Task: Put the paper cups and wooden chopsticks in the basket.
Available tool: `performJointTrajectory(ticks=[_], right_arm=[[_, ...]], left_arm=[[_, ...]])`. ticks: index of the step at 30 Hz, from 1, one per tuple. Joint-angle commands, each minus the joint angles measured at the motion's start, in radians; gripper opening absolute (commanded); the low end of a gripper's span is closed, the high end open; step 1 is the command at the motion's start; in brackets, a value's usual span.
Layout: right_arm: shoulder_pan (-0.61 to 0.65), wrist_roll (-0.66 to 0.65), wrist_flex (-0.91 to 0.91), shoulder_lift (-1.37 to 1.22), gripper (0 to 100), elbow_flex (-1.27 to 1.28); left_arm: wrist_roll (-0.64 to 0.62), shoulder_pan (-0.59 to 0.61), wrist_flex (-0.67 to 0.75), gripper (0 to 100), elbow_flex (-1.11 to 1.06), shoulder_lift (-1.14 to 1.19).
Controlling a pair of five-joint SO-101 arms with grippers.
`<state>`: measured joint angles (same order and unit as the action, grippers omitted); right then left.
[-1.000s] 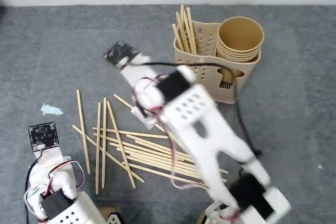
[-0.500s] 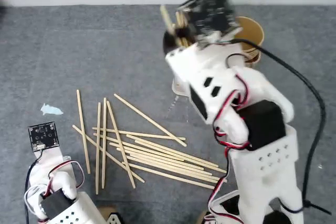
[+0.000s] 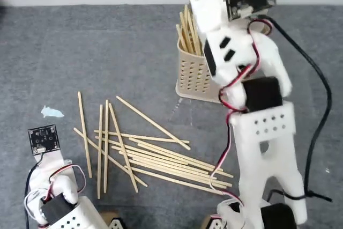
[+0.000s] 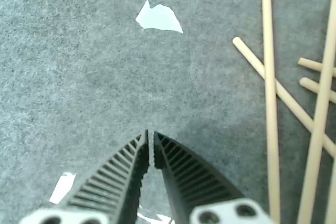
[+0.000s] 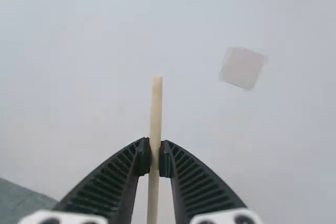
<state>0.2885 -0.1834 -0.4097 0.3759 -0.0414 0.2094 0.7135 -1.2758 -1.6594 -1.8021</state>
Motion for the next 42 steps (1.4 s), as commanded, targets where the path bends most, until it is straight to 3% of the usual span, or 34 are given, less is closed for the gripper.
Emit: performJointTrajectory(ticks=[1,10,17,22,33,42], right_arm=[[-0.025,0.0,0.173,0.004,0.8,0.115],[-0.07,0.048,0.217,-0.002,0.9,0.269],[-0.062,0.118,0.012,0.004,18.2,0.158],[-0.054,0.187,-0.197,0.001,15.2,-0.014],[0.151,0.184,-0.736,-0.019,14.7,-0.043],[0.323,0.126,-0.797,-0.186,14.8,0.132]], left_arm=[[-0.008,-0.002,0.021,2,0.005,-0.015],[-0.008,-0.002,0.021,2,0.005,-0.015],[-0.008,-0.002,0.021,2,0.005,-0.015],[-0.008,-0.002,0.021,2,0.005,-0.015],[-0.008,-0.002,0.021,2,0.005,-0.015],[-0.008,-0.002,0.021,2,0.005,-0.015]])
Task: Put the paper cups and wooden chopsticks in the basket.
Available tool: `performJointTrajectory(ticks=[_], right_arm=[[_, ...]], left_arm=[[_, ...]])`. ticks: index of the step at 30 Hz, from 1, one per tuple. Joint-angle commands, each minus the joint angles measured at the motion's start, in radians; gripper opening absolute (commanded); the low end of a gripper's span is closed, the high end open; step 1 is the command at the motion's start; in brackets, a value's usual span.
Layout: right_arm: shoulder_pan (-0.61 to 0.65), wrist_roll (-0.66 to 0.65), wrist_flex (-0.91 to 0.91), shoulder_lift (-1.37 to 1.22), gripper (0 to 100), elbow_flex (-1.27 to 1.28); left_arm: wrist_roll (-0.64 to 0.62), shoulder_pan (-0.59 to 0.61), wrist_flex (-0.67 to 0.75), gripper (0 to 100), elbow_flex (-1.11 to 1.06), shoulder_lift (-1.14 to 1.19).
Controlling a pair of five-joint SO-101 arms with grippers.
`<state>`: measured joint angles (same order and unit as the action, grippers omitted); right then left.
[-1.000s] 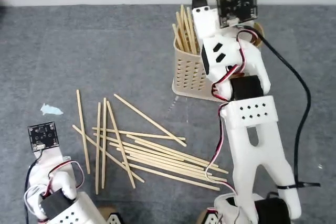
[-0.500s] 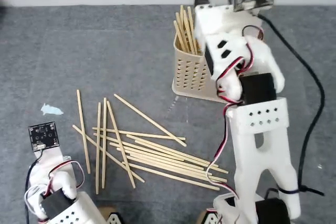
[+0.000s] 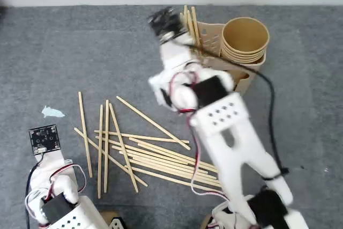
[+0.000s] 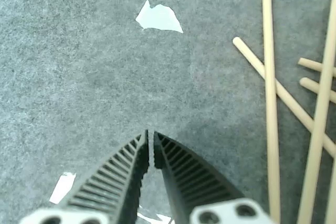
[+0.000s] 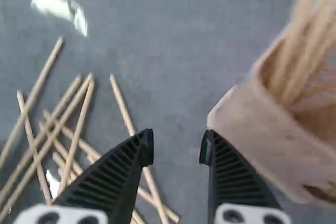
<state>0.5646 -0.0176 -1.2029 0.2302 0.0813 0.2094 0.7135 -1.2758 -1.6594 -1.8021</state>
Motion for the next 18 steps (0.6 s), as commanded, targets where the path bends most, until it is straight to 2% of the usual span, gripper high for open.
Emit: performJointTrajectory(ticks=[1,8,18], right_arm=[[0.062,-0.051,-0.004,-0.074,15.0,0.011],[0.111,-0.061,0.145,-0.298,15.1,0.011],[0.173,-0.126,0.332,-0.472,14.7,0.009]], left_arm=[[-0.008,-0.002,0.021,2,0.005,-0.015],[-0.008,-0.002,0.021,2,0.005,-0.015],[-0.008,-0.002,0.021,2,0.005,-0.015]])
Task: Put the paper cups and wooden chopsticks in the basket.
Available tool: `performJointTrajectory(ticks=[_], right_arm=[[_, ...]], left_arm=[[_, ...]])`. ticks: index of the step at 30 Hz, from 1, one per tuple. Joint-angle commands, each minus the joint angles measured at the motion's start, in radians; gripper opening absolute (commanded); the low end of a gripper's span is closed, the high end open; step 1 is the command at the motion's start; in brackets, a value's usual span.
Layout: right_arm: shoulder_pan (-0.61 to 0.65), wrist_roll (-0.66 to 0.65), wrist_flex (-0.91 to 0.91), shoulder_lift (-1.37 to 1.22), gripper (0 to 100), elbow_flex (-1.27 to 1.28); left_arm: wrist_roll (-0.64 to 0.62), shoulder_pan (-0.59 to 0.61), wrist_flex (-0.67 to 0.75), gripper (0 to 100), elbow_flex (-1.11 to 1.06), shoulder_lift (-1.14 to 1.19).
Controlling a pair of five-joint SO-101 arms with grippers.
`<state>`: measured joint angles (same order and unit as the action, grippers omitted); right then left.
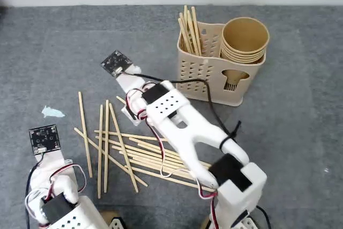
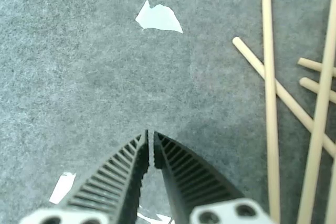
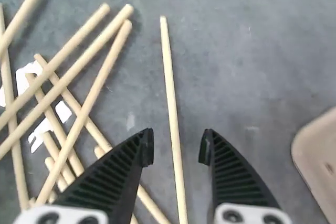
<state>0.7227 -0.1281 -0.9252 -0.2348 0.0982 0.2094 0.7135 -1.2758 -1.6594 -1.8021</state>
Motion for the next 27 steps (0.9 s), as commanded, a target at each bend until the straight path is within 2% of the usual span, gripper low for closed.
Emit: performJointTrajectory(ticks=[1,14,16,19,20,27], right_arm=[[0.016,-0.015,0.068,-0.019,14.7,-0.008],[0.021,-0.015,0.097,-0.28,14.6,-0.175],[0.022,-0.015,0.097,-0.309,11.4,-0.184],[0.022,-0.025,0.097,-0.326,0.3,-0.186],[0.022,-0.043,0.097,-0.326,0.8,-0.18],[0.019,-0.066,-0.076,-0.297,0.8,-0.27]], left_arm=[[-0.008,-0.002,0.021,2,0.005,-0.015],[-0.008,-0.002,0.021,2,0.005,-0.015],[-0.008,-0.002,0.021,2,0.005,-0.015],[-0.008,-0.002,0.021,2,0.005,-0.015],[-0.008,-0.002,0.021,2,0.005,-0.015],[-0.008,-0.002,0.021,2,0.005,-0.015]])
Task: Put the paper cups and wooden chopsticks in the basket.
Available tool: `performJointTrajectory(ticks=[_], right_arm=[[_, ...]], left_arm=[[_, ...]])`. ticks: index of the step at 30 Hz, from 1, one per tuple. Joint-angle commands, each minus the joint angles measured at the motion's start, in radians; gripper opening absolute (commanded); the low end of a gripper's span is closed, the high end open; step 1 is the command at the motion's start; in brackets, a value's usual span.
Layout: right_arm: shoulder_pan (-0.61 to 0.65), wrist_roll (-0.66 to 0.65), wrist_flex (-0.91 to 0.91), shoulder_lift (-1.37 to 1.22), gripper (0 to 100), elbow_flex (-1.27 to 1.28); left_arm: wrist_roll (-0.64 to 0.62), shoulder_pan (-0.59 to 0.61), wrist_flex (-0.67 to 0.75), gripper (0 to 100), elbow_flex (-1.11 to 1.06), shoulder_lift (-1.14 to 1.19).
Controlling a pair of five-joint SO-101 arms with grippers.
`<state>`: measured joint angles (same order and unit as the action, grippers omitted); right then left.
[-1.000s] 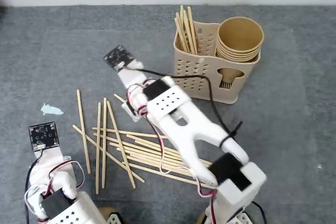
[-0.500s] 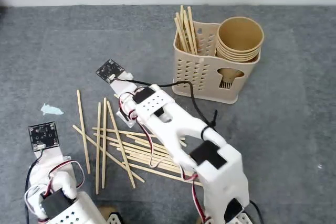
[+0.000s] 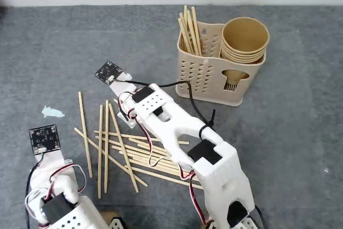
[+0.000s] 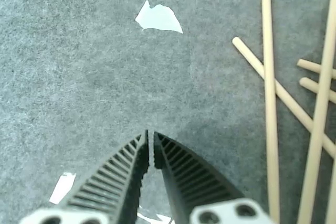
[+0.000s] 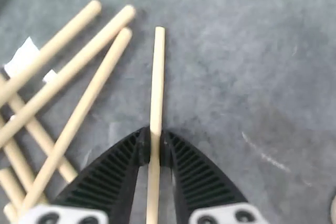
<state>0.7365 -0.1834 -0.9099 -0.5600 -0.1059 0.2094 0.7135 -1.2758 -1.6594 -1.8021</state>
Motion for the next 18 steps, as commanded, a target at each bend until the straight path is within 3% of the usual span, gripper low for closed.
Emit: performJointTrajectory(ticks=[1,18], right_arm=[[0.005,-0.011,-0.124,0.044,0.8,-0.084],[0.005,-0.015,-0.591,0.565,0.8,-0.144]], left_arm=[[-0.008,-0.002,0.021,2,0.005,-0.015],[-0.008,-0.002,0.021,2,0.005,-0.015]])
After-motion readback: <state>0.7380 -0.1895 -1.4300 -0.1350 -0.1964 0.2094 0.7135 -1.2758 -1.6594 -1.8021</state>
